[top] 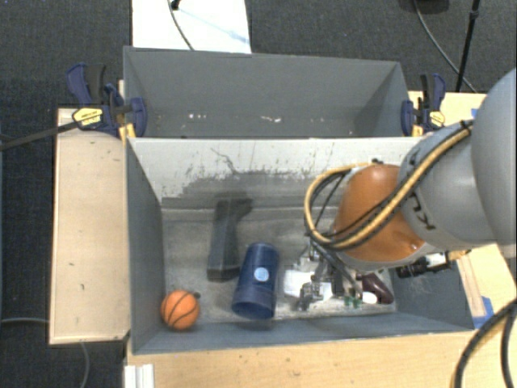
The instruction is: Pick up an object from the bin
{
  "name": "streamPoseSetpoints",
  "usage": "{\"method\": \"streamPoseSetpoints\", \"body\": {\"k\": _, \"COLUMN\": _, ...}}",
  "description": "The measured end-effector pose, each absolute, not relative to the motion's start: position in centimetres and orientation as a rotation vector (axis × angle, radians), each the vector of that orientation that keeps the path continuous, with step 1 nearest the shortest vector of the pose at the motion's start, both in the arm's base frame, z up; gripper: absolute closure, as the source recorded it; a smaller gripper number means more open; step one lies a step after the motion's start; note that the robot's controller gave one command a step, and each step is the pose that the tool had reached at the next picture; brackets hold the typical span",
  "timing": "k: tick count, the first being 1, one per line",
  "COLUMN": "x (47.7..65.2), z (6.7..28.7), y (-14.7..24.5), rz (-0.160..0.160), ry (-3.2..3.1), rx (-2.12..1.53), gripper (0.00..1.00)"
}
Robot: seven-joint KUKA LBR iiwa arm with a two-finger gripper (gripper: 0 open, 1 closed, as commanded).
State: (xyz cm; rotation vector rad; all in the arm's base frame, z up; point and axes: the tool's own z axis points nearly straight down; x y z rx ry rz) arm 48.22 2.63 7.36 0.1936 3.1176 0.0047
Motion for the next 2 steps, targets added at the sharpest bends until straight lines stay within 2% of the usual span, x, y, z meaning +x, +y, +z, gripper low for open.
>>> {"method": "streamPoseSetpoints", "body": {"k": 2, "x": 48.02, "z": 7.99, "y": 2.58, "rz": 0.002, "ry": 3.131, "rx": 0.193, "gripper": 1.00}}
